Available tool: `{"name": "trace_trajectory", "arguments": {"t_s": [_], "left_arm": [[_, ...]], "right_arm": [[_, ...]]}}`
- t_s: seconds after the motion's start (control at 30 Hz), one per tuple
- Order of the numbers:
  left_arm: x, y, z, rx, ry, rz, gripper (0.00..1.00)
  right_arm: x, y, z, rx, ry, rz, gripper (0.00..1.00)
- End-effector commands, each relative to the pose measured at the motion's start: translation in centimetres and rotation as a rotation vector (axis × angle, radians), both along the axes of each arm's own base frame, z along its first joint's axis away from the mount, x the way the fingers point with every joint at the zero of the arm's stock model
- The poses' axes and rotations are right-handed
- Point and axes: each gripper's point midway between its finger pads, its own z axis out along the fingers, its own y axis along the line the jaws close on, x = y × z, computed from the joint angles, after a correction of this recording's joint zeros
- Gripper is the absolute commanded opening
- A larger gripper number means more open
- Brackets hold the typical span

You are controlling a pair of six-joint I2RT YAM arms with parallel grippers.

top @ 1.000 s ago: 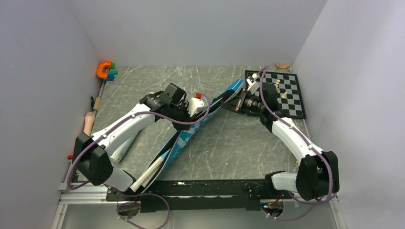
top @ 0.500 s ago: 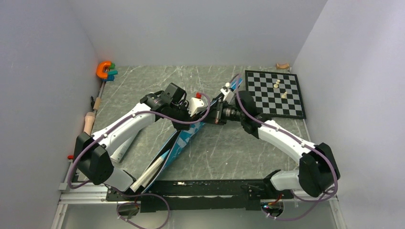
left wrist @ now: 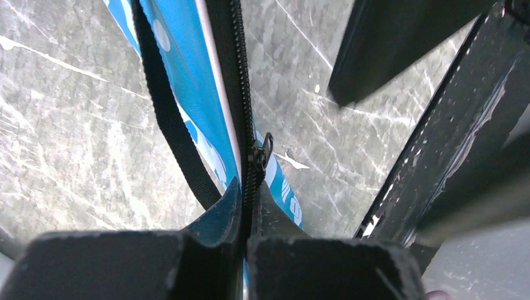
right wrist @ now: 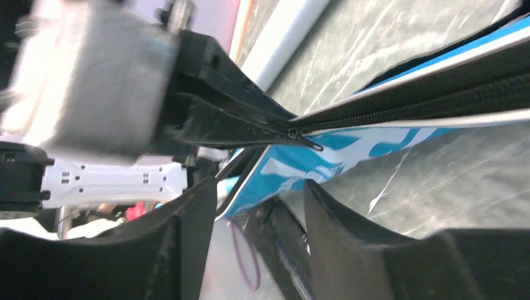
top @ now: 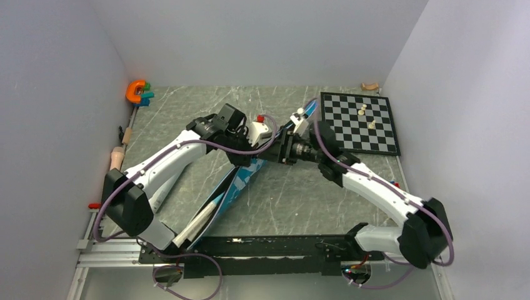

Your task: Pack up the badminton gear

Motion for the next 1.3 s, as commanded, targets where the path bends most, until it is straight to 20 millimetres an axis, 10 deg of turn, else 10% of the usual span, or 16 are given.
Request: {"name": "trace_trajectory", "arguments": {"t_s": [0.0, 0.33, 0.7, 1.1, 1.27], "left_arm": [[3.3, -1.8, 3.7, -0.129, -0.028, 0.099, 0.00], [9.0, -1.0, 4.9, -0.170, 0.037, 0.346, 0.00], [9.0, -1.9, 4.7, -0.213, 0.116, 0.409, 0.00], [8.9, -1.4, 5.3, -0.221, 0.087, 0.434, 0.00], [8.8, -1.3, 5.5, -0.219, 0.077, 0.429, 0.00]], "right_arm": [[1.5, -3.0, 2.9, -0.013, -0.118, -0.138, 0.63], [0.5, -0.2, -0.1, -0.304, -0.179, -0.140, 0.82], [1.0, 6.5, -0.9, -0.514, -0.333, -0.190, 0.95], [3.1, 8.8, -3.9, -0.711, -0.376, -0.238, 0.80], [2.8, 8.3, -4.0, -0.729, -0.387, -0.246, 0.59]]}}
